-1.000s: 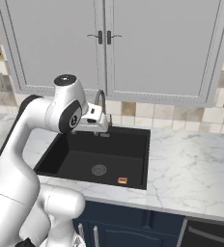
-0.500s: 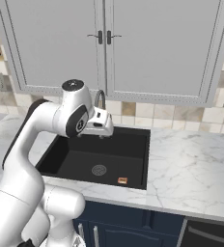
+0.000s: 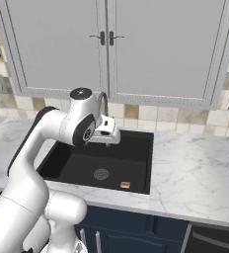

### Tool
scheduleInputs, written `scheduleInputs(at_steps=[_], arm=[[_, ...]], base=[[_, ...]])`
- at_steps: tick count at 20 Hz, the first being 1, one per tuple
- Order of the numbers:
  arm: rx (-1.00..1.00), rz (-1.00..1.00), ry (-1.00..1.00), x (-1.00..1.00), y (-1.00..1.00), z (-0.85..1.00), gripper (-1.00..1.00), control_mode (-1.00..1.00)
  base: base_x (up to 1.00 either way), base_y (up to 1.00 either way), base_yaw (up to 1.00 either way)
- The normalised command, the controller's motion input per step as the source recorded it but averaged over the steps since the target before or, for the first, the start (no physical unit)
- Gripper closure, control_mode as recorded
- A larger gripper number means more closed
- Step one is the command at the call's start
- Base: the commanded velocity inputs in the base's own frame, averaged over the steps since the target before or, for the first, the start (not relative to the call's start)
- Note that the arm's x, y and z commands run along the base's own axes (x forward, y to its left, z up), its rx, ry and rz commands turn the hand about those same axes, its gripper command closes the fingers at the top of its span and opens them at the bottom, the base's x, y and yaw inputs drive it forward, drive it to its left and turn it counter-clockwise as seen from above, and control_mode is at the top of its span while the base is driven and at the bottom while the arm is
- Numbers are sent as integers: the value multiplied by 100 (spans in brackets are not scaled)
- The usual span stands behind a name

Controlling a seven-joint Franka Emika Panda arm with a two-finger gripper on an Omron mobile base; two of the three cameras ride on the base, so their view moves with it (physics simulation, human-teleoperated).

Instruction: Pick up the sponge and bar soap from the sink, and place them back in the cabinet, and close the cabinet door.

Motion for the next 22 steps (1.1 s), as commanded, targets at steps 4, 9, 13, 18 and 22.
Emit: scheduleInputs(at_steps=[4, 9, 13, 18, 22], arm=[[0, 0, 0, 0, -9, -22, -100, -100], [0, 0, 0, 0, -6, -28, -100, -100], [0, 0, 0, 6, -5, -26, -100, -100], [0, 0, 0, 16, -7, -11, -100, -100], [0, 0, 0, 24, -10, 0, -100, -100]], base=[[0, 0, 0], [0, 0, 0], [0, 0, 0], [0, 0, 0], [0, 0, 0]])
